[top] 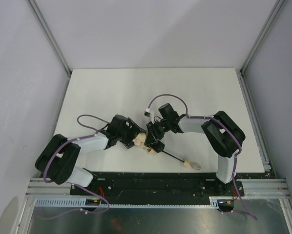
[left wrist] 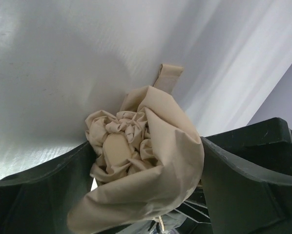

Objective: Put away the umbrella

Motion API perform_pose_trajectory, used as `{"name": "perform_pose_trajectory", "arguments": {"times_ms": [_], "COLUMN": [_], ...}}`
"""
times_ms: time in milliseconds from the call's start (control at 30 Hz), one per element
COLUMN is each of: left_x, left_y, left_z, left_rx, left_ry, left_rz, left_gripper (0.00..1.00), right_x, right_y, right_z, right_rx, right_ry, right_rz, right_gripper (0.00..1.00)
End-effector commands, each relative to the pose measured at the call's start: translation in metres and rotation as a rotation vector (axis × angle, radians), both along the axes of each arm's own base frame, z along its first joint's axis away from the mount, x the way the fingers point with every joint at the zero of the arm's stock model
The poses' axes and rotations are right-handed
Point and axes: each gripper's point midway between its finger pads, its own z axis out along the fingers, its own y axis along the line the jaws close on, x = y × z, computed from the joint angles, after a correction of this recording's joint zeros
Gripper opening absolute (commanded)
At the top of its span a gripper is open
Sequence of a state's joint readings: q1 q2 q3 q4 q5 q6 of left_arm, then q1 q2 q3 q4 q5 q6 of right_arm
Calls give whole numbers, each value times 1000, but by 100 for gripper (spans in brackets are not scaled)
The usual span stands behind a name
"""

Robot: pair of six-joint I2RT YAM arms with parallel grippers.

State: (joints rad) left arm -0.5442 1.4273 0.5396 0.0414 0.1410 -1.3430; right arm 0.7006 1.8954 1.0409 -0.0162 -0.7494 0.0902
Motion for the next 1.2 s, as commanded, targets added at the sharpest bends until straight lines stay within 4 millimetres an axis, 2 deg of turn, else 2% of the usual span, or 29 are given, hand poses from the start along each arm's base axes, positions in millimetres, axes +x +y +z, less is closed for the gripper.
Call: {"name": "perform_pose_trajectory", "arguments": {"times_ms": [0,200,300,433,533,600,733,900,1000,1167], "left_x": [-22,-20,-18,-14,-10,-7,-5,-2,-2,-5], "left_y": [4,-9,-13,-13,-11,-8,-4,-3,-4,-5], "left_z": [-32,-29,-28,-25,-18,-13,-6,1,4,5], "left_rx": [86,42,19,1,-6,-10,-19,-30,-44,-71], "left_ry": [108,106,92,56,19,2,-6,6,14,52], "left_rz": [-49,-51,-45,-30,-11,3,30,38,43,54], "left_gripper": [85,79,70,38,13,3,0,0,0,0], "right_x": [-4,7,8,2,0,4,12,11,3,-9], "right_y": [13,23,30,37,34,29,17,2,0,5], "right_z": [23,32,39,51,53,50,45,40,41,33], "right_rx": [114,137,159,202,199,167,69,-81,-154,-248], "right_ry": [65,38,9,-1,11,1,-66,-193,-291,-454], "right_rz": [17,-40,-42,-10,-5,-33,-101,-142,-132,-112], "right_gripper": [0,0,0,0,0,4,36,68,75,78]}}
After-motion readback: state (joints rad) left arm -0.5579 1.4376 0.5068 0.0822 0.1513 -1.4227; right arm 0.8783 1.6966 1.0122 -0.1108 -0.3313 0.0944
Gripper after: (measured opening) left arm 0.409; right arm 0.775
